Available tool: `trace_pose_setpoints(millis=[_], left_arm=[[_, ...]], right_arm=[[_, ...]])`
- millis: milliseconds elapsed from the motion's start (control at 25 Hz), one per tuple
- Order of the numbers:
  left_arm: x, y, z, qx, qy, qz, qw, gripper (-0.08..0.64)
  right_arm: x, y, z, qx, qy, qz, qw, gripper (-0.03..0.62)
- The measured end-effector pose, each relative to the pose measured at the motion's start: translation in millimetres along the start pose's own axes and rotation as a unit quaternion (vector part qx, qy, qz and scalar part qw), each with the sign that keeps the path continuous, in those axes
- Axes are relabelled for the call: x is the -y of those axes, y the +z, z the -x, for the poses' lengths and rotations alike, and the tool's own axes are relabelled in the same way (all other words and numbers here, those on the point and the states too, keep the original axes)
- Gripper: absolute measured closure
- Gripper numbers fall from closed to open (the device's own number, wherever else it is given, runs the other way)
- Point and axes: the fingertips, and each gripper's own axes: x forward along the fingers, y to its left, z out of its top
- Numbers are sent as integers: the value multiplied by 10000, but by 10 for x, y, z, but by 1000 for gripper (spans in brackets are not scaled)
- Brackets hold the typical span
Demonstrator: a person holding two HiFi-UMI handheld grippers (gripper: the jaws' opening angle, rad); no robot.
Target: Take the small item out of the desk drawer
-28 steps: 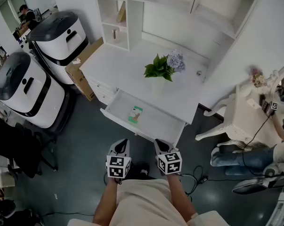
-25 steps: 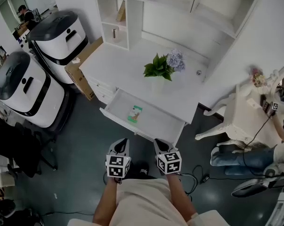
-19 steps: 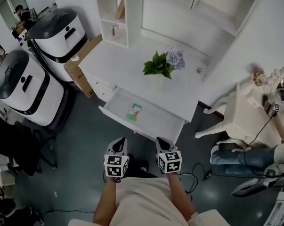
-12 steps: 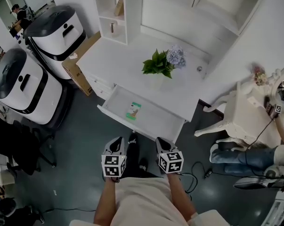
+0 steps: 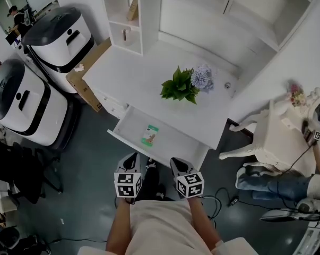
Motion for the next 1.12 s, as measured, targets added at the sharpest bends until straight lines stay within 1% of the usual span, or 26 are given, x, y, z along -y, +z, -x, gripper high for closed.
trace_pose_setpoints(millis=[240, 400, 600, 840, 1120], left_arm=[[-149, 382, -498, -21, -108, -50, 9999, 545], [-228, 543, -811, -93, -238, -77, 9996, 545], [-348, 589, -1159, -321, -327, -232, 9987, 544], [-485, 560, -1428, -529, -521, -253, 9969, 545], [-539, 512, -1604, -702, -787, -287, 9940, 545]], right_arm=[[189, 161, -356, -232, -12, 32, 9997, 569], [330, 257, -547, -402, -8, 14, 9992, 569], [453, 340, -802, -568, -19, -2, 9984, 569], [493, 397, -1092, -704, 37, -197, 9973, 568], [545, 444, -1275, -804, -121, -285, 9963, 569]])
